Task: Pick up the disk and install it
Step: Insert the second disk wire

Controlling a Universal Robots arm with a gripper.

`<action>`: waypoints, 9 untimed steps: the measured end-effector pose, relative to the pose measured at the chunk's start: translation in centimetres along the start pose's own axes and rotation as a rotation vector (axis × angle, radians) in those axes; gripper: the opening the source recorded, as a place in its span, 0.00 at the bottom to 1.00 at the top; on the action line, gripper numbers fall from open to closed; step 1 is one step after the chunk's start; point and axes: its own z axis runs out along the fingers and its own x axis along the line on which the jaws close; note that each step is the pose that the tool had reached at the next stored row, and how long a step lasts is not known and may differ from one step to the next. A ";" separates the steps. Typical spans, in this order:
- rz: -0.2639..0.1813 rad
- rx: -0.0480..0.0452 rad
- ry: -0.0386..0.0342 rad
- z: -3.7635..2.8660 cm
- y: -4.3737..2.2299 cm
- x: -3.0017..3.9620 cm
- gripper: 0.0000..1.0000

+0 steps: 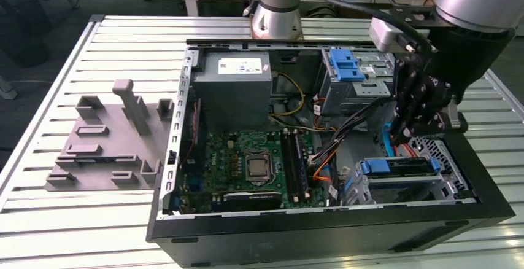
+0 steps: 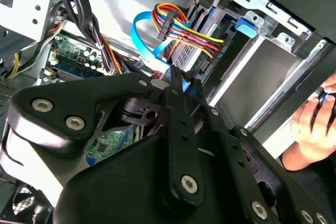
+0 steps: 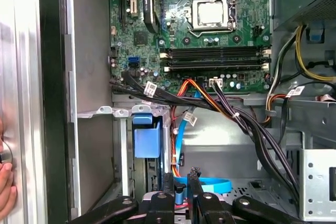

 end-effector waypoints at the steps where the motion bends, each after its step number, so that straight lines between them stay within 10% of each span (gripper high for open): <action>1: 0.000 0.0000 0.0000 0.10 0.00 0.00 0.25; 9: 0.000 0.0000 -0.0001 0.87 -0.12 0.68 0.25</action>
